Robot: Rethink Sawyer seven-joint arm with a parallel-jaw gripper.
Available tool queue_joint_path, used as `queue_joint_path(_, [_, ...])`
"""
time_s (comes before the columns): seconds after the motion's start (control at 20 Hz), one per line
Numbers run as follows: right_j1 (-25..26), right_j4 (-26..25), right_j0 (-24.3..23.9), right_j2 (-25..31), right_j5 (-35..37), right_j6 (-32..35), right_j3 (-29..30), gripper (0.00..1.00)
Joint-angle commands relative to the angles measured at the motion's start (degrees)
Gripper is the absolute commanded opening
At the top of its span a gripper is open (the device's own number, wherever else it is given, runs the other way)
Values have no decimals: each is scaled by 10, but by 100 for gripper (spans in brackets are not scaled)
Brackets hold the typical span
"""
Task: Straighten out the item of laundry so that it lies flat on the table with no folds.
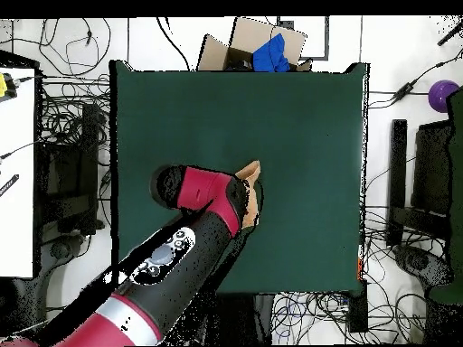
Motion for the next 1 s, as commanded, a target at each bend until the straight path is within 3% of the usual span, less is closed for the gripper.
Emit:
queue_joint_path(0.05, [22,23,7,13,57,198,1,100])
queue_joint_path(0.6, [31,35,4,43,17,216,11,100])
queue_joint_path(1.0, [26,51,-11,72,-34,185,28,100])
